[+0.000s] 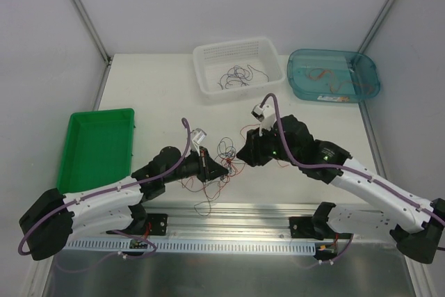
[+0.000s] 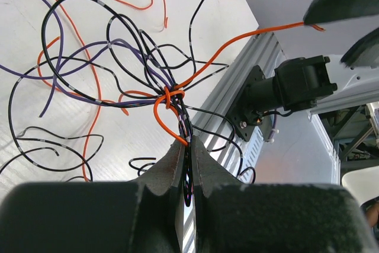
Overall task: Untangle the cables
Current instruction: Untie the cable.
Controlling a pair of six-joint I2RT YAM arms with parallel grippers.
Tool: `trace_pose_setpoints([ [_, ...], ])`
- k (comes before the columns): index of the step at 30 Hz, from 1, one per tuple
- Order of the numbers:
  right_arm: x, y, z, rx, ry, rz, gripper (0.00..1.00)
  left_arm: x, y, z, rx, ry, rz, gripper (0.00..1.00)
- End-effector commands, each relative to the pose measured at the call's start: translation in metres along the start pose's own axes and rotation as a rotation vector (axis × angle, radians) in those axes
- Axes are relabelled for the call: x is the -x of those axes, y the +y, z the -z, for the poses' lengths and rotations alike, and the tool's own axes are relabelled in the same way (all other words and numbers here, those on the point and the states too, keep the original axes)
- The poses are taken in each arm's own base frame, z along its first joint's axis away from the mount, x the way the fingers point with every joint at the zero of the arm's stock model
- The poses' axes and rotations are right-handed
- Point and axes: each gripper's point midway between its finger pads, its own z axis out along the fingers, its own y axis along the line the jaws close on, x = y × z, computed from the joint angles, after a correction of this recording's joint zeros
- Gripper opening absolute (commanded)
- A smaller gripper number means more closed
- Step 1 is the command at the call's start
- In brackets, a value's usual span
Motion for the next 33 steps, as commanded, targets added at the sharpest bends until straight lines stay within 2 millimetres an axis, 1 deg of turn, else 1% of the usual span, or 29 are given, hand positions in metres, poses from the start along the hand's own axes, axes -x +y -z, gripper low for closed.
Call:
trace_pose_setpoints([
  [1, -0.016, 0.013, -0.007, 0.073, 0.081, 0.068, 0.36, 0.014, -0.014, -0.001, -0.044, -0.039, -0.030, 0.00],
  [2, -0.020, 0.017, -0.010, 0.091, 0.091, 0.078, 0.34, 0.015, -0.015, -0.001, -0.047, -0.041, -0.034, 0.00],
  [3, -0.029, 0.016, -0.015, 0.092, 0.109, 0.078, 0.34, 0.015, -0.014, 0.000, -0.047, -0.043, -0.036, 0.00],
  [4, -0.026, 0.018, -0.019, 0.107, 0.089, 0.081, 0.34, 0.015, -0.015, 0.001, -0.050, -0.044, -0.037, 0.00],
  [5, -0.032, 0.017, -0.025, 0.103, 0.104, 0.076, 0.34, 0.015, -0.016, 0.001, -0.053, -0.043, -0.039, 0.00],
  [8, -0.038, 0.013, -0.038, 0.100, 0.108, 0.077, 0.35, 0.013, -0.021, 0.002, -0.078, -0.030, -0.051, 0.00],
  [9, -0.035, 0.012, -0.041, 0.095, 0.090, 0.080, 0.36, 0.012, -0.022, 0.002, -0.085, -0.025, -0.056, 0.00],
  [10, -0.040, 0.008, -0.045, 0.086, 0.099, 0.081, 0.37, 0.012, -0.023, 0.003, -0.094, -0.023, -0.064, 0.00],
  [13, -0.043, 0.003, -0.054, 0.067, 0.097, 0.091, 0.38, 0.013, -0.031, 0.005, -0.134, -0.021, -0.088, 0.00],
  [15, -0.042, 0.004, -0.057, 0.076, 0.091, 0.092, 0.38, 0.011, -0.035, 0.006, -0.159, -0.011, -0.100, 0.00],
  [17, -0.046, 0.004, -0.059, 0.084, 0.096, 0.091, 0.38, 0.011, -0.039, 0.008, -0.177, -0.013, -0.117, 0.00],
  [22, -0.045, 0.010, -0.058, 0.130, 0.078, 0.089, 0.38, 0.012, -0.043, 0.013, -0.208, -0.023, -0.155, 0.00],
  [26, -0.045, 0.010, -0.059, 0.156, 0.076, 0.072, 0.33, 0.012, -0.046, 0.015, -0.224, -0.028, -0.172, 0.00],
  [27, -0.046, 0.015, -0.059, 0.187, 0.074, 0.066, 0.32, 0.013, -0.048, 0.015, -0.230, -0.034, -0.181, 0.00],
  [29, -0.045, 0.017, -0.060, 0.216, 0.072, 0.054, 0.30, 0.014, -0.048, 0.016, -0.234, -0.041, -0.187, 0.00],
  [30, -0.045, 0.022, -0.060, 0.246, 0.071, 0.047, 0.29, 0.014, -0.048, 0.016, -0.235, -0.045, -0.195, 0.00],
  [33, -0.048, 0.027, -0.062, 0.281, 0.092, 0.044, 0.28, 0.016, -0.048, 0.018, -0.240, -0.061, -0.213, 0.00],
])
